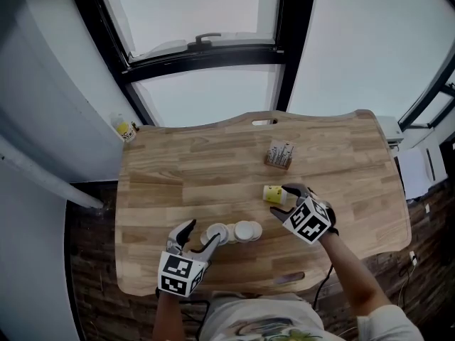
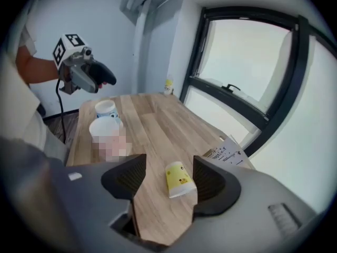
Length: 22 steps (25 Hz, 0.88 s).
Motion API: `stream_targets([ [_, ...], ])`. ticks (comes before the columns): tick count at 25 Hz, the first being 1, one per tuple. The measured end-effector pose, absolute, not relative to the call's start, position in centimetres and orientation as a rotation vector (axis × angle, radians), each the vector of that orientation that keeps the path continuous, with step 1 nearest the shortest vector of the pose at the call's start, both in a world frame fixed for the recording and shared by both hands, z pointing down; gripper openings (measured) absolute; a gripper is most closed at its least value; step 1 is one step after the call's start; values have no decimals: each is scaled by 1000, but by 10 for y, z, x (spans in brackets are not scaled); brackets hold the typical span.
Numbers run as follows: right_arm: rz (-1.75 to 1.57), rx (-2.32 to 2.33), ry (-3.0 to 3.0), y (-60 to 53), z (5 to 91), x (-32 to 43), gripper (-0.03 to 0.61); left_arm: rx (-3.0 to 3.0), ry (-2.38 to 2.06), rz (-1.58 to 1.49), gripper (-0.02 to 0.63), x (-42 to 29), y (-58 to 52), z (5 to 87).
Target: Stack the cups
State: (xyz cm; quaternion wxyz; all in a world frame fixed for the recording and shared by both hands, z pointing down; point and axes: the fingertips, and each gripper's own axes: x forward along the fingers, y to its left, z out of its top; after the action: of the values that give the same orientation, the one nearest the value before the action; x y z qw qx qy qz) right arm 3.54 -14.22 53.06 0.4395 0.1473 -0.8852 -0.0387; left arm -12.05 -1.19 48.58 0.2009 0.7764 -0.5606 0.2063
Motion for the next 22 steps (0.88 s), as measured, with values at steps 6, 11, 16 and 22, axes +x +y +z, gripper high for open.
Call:
stream_targets([
  [6,-205,158,-2002,-153,576,28,288,2137,-1596,566,310,-125,-9,484],
  [11,-199,57,-1853,-165,617,25,290,2118,-1627,542,310,-128,-6,480],
  [16,-214,-31,-1720,-175,647,21,308,2078,-1660,517,309,-133,2,482],
  [22,-199,-105,-1587,-180,672,21,308,2026,-1686,510,304,-143,13,488],
])
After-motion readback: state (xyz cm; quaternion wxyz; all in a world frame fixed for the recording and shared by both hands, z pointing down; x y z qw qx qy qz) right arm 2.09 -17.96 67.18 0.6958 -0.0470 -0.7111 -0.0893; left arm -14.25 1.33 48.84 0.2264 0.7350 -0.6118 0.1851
